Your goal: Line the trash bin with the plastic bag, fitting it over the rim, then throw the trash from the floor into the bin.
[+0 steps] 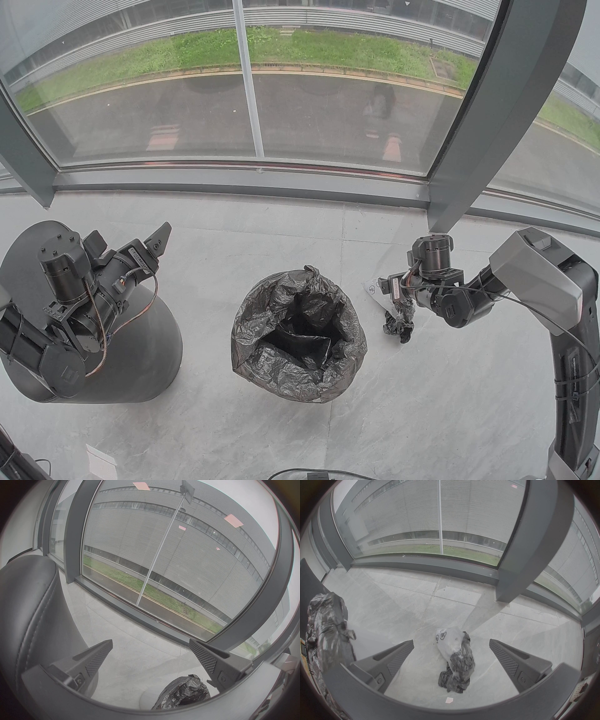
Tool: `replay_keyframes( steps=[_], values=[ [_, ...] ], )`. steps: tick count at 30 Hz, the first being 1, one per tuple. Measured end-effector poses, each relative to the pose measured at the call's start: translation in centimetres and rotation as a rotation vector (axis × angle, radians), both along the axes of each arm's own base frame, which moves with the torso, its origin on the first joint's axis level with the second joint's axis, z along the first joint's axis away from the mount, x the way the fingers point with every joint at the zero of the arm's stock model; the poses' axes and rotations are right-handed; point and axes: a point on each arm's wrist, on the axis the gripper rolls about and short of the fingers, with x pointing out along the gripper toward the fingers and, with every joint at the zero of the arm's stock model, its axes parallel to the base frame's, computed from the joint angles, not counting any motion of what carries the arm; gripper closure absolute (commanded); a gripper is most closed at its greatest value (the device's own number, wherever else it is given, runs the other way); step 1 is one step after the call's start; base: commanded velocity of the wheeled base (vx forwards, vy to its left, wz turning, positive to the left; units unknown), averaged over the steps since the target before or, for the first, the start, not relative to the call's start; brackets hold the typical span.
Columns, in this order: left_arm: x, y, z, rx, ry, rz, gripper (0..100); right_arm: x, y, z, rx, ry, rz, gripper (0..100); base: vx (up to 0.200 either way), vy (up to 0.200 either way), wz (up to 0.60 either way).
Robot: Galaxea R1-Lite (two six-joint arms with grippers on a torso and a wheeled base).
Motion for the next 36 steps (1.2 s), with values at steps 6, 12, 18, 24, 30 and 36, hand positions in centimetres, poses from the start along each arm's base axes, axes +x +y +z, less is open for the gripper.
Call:
replay_keyframes(
  steps=[6,12,18,24,30,36],
  values=[
    [0.0,0.2,-0.1,0.001,0.003,0.001,0,2.9,0.7,-0.2,-0.030,0.017,0.005,0,0.000,0.000,0.00],
    [0.1,0.3,-0.3,0.002,0.008,0.002,0,5.1,2.0,-0.5,-0.048,0.032,0.007,0,0.000,0.000,0.00],
    [0.3,0.3,-0.6,0.004,0.019,0.003,0,6.4,3.2,-2.3,-0.070,0.062,0.007,0,0.000,0.000,0.00],
    [0.5,0.3,-1.0,0.007,0.032,0.003,0,7.2,3.5,-4.3,-0.074,0.071,0.003,0,0.000,0.000,0.00],
    [0.6,0.3,-1.3,0.007,0.041,0.003,0,7.6,2.5,-6.4,-0.086,0.105,-0.018,0,0.000,0.000,0.00],
    [0.7,0.3,-1.5,0.008,0.046,0.004,0,7.8,1.5,-7.5,-0.096,0.127,-0.040,0,0.000,0.000,0.00]
  ],
)
